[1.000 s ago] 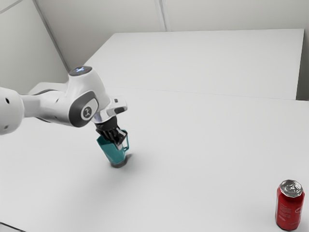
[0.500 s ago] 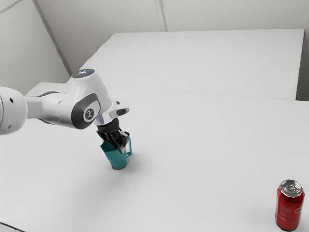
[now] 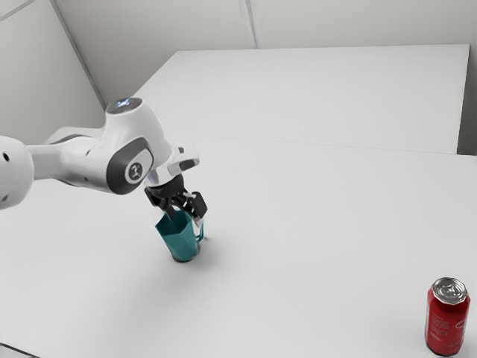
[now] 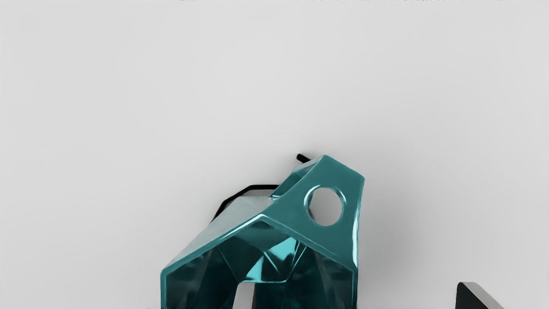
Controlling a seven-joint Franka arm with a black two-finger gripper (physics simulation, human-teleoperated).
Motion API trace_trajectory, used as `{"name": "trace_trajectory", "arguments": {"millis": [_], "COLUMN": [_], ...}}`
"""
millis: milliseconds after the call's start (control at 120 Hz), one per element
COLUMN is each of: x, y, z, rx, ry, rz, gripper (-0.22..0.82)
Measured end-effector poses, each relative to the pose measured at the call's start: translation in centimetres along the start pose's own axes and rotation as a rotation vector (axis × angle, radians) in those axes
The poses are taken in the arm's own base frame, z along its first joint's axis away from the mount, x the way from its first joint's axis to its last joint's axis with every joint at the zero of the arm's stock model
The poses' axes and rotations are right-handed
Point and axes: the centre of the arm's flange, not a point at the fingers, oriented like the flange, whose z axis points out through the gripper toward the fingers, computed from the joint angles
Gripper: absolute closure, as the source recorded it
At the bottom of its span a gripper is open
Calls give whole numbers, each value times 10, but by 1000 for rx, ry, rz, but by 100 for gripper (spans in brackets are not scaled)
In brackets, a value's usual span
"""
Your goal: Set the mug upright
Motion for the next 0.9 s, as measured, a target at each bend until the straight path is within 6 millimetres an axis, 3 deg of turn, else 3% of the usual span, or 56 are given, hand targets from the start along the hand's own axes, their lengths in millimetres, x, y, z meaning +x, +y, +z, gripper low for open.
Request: {"name": "trace_trajectory", "arguments": {"millis": [267, 667, 900], "x": [1, 54, 69], "y": [6, 0, -6], "z": [-29, -138, -181], "rx": [2, -18, -1], "ry": [24, -19, -58], "rz": [2, -4, 5], "gripper": [5, 3, 2]}}
